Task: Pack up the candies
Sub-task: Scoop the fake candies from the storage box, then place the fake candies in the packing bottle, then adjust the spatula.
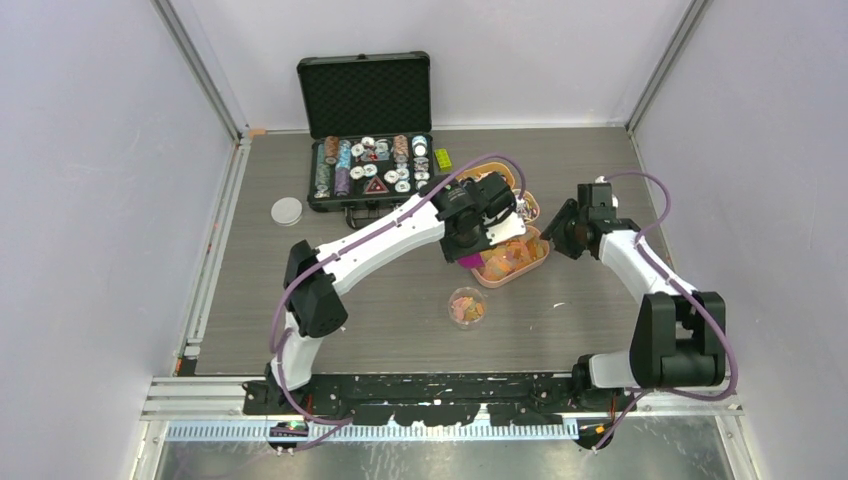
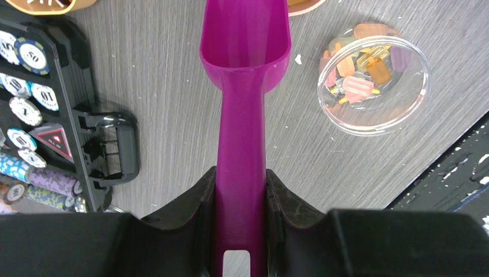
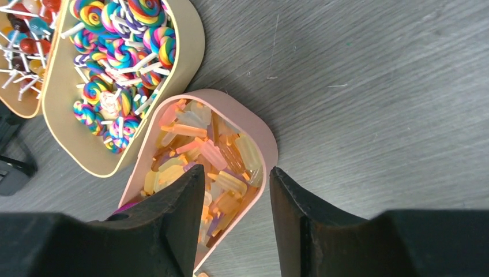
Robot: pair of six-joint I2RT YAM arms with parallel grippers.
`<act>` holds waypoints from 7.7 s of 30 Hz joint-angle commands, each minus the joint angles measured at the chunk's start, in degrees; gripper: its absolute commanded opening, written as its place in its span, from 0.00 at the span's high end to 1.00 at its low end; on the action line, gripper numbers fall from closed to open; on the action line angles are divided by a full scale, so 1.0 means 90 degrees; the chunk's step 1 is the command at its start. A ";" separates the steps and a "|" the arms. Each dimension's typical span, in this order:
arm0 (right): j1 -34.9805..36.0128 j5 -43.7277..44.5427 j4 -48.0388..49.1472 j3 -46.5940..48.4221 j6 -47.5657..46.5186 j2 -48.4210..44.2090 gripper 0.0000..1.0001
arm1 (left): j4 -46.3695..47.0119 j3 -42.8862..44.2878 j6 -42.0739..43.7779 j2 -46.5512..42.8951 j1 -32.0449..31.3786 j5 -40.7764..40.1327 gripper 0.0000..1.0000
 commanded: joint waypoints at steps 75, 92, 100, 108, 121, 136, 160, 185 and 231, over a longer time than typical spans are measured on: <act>-0.0438 -0.0318 0.0764 0.0045 -0.0061 0.0020 0.73 | 0.2793 -0.1346 0.0069 0.0567 0.0111 -0.0124 1.00; -0.0457 -0.0508 0.0164 0.0343 -0.0170 -0.0722 0.68 | 0.3604 -0.2064 -0.0012 -0.0041 0.0111 -0.0269 1.00; -0.0457 -0.0501 -0.0237 0.0514 -0.0254 -0.1276 0.65 | 0.4450 -0.2969 -0.0093 -0.0623 0.0111 -0.0323 1.00; -0.0457 -0.0592 -0.0540 0.0672 -0.0234 -0.1692 0.61 | 0.4999 -0.3722 -0.0206 -0.1278 0.0121 -0.0341 1.00; -0.0462 -0.0939 -0.0824 0.0603 -0.0310 -0.2174 0.39 | 0.4376 -0.4080 -0.0455 -0.2450 0.0121 -0.0291 1.00; -0.0457 -0.0953 -0.0530 0.0142 -0.0358 -0.2370 0.29 | 0.1674 -0.3783 -0.1492 -0.4107 0.0099 0.0267 1.00; -0.0457 -0.1121 -0.0447 -0.0020 -0.0431 -0.2402 0.29 | -0.1327 -0.3108 -0.2689 -0.3953 -0.0372 0.0879 1.00; -0.0457 -0.1277 -0.0446 -0.0098 -0.0661 -0.2488 0.29 | -0.2651 -0.1797 -0.2994 -0.1689 -0.0970 0.0972 1.00; -0.0430 -0.2987 -0.1164 0.0260 0.0307 -0.3790 0.35 | -0.0591 -0.3516 -0.2154 -0.4235 -0.1069 -0.0269 1.00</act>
